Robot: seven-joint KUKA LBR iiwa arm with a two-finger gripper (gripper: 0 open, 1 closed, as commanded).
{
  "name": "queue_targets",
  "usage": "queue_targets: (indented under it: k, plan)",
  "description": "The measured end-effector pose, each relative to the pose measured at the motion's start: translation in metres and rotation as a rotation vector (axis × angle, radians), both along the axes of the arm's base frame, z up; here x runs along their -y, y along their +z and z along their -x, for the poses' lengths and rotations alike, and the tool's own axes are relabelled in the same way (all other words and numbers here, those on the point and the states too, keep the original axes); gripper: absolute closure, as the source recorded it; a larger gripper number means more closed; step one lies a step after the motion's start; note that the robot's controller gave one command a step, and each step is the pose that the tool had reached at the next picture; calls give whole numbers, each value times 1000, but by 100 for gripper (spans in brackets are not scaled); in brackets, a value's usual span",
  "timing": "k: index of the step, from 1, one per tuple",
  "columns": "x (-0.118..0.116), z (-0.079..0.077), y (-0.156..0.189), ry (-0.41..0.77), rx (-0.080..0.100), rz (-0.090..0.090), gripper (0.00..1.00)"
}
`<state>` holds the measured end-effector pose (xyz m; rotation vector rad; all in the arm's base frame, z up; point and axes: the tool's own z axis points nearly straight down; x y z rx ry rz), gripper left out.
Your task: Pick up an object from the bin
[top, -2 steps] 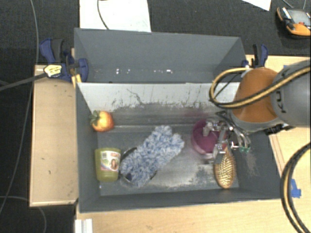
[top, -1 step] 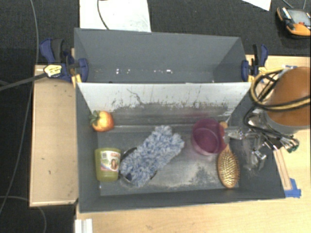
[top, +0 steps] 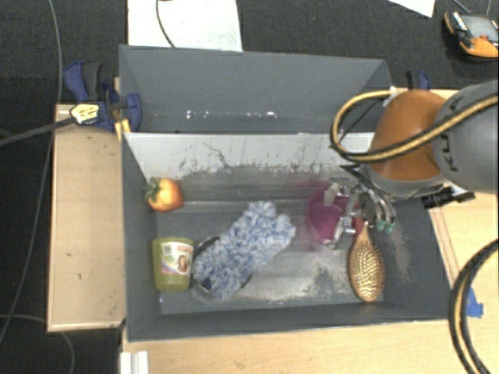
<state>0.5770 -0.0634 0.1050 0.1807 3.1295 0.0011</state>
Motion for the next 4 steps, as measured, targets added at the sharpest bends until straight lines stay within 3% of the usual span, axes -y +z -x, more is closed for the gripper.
queue_targets:
  k: [1, 2, 3, 4]
  plan:
    - [32, 49, -22, 774, 11, 6, 0]
    - [-8, 9, -32, 147, 0, 0, 100]
    - [-16, 1, -33, -46, 0, -2, 100]
    - [-19, 0, -28, -139, -3, -4, 100]
